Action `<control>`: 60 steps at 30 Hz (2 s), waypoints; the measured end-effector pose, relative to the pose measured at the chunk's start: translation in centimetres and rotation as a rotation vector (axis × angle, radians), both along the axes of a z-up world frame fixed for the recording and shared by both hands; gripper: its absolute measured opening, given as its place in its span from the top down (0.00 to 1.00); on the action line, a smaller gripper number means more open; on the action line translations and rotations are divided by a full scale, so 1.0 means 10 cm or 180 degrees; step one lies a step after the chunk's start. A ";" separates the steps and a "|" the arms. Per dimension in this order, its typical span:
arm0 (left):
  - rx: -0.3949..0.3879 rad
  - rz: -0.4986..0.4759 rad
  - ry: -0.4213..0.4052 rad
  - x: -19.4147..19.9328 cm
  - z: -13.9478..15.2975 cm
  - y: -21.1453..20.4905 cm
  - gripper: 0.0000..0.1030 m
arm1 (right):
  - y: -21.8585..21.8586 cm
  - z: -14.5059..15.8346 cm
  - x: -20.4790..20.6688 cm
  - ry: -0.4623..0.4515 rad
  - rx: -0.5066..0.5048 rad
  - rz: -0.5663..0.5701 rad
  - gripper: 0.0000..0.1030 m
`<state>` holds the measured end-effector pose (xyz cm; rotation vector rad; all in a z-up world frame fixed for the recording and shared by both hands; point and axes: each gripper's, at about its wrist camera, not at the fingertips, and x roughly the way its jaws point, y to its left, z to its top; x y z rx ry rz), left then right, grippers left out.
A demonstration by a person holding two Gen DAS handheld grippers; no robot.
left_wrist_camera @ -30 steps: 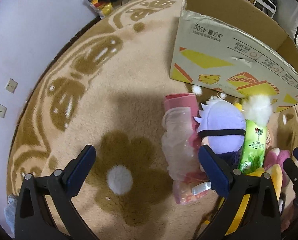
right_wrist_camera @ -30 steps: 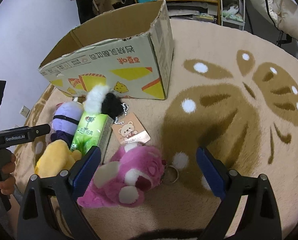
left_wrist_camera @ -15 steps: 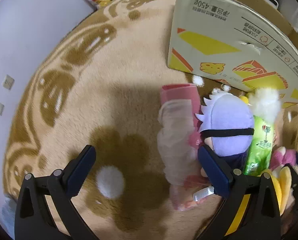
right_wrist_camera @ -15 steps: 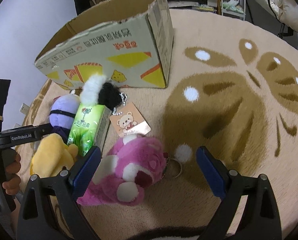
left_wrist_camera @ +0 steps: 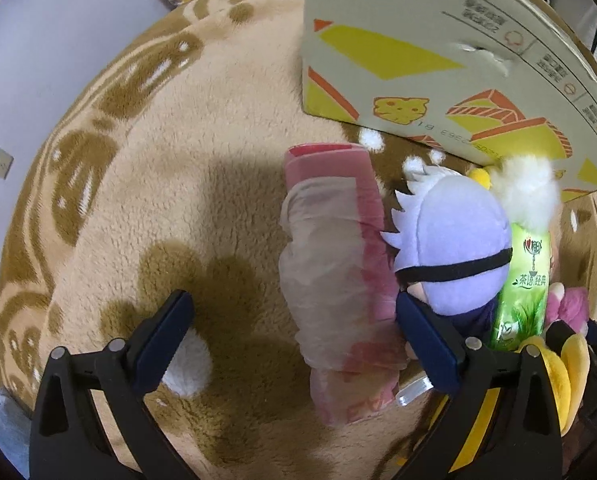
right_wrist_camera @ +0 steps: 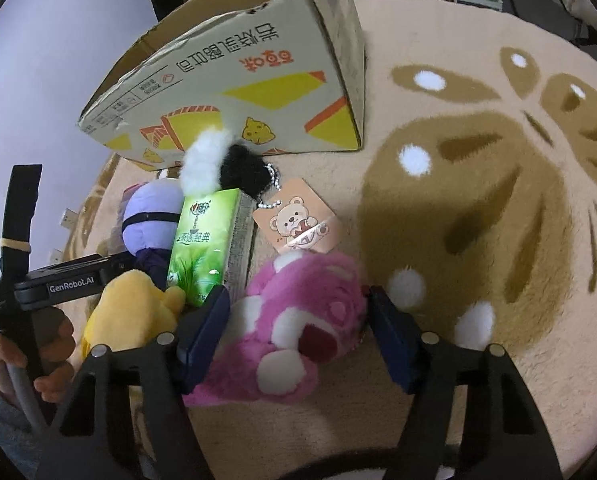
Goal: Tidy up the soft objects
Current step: 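Grasp the pink bear with the right tool while the left tool grasps the pink wrapped item, then lift the pink bear with the right tool while the left lifts the wrapped item toward the box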
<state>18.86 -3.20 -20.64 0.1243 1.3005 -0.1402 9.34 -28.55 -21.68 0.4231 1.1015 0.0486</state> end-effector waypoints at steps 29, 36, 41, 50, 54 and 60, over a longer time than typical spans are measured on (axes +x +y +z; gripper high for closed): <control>-0.0007 -0.0191 -0.0275 -0.44 0.33 -0.24 0.86 | -0.07 0.48 -0.07 -0.0509 -0.0466 -0.0201 0.57; 0.0020 -0.0031 -0.0582 -0.66 0.71 -0.07 0.86 | -0.13 0.71 -0.18 -0.0788 -0.0595 -0.0292 0.58; 0.0047 0.0030 -0.0841 -0.84 1.00 0.05 0.86 | -0.18 0.95 -0.22 -0.1028 -0.0802 -0.0281 0.58; 0.0079 0.0082 -0.1186 -0.77 1.26 0.13 0.86 | -0.24 1.32 -0.30 -0.1292 -0.0874 -0.0320 0.58; -0.0055 0.0126 -0.1266 -0.74 1.41 0.17 0.86 | -0.21 1.44 -0.29 -0.1391 -0.0922 -0.0273 0.58; -0.0024 -0.0015 -0.1531 -0.69 1.65 0.08 0.86 | -0.15 1.61 -0.22 -0.1525 -0.0952 -0.0252 0.58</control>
